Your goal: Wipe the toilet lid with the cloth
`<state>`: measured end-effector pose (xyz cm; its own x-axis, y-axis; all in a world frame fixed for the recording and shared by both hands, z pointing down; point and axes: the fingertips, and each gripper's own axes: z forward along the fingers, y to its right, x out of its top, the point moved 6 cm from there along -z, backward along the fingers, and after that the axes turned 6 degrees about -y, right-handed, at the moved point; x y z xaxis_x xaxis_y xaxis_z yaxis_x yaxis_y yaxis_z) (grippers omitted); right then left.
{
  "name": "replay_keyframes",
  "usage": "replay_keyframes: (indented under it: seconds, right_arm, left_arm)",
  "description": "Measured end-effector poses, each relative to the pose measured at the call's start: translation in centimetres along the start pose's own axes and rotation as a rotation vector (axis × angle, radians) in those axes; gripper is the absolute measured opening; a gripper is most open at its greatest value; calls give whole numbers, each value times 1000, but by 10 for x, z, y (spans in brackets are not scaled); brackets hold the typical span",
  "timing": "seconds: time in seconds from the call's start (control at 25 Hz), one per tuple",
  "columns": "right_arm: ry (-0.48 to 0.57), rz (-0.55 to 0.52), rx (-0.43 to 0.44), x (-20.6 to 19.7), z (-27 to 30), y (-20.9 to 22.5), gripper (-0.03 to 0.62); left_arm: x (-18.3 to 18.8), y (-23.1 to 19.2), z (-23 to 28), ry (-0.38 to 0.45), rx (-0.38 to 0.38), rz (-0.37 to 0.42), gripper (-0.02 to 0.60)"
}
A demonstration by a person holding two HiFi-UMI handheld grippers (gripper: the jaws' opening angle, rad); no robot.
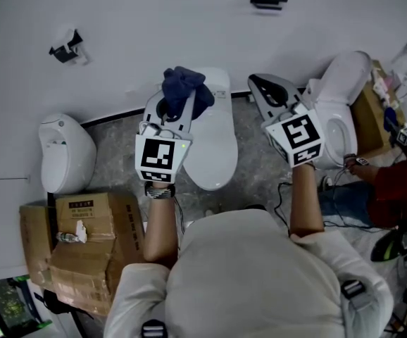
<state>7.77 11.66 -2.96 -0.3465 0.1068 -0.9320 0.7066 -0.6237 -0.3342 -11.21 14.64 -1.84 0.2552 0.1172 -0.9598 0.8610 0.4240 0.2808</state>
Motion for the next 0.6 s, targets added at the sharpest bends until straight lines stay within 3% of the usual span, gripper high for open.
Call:
replay_keyframes:
  seconds: [0.6]
  right_arm:
    - [-8,-2,26,-6,8,-2,28]
  left_arm:
    - [-5,-6,0,2,22,-26,52]
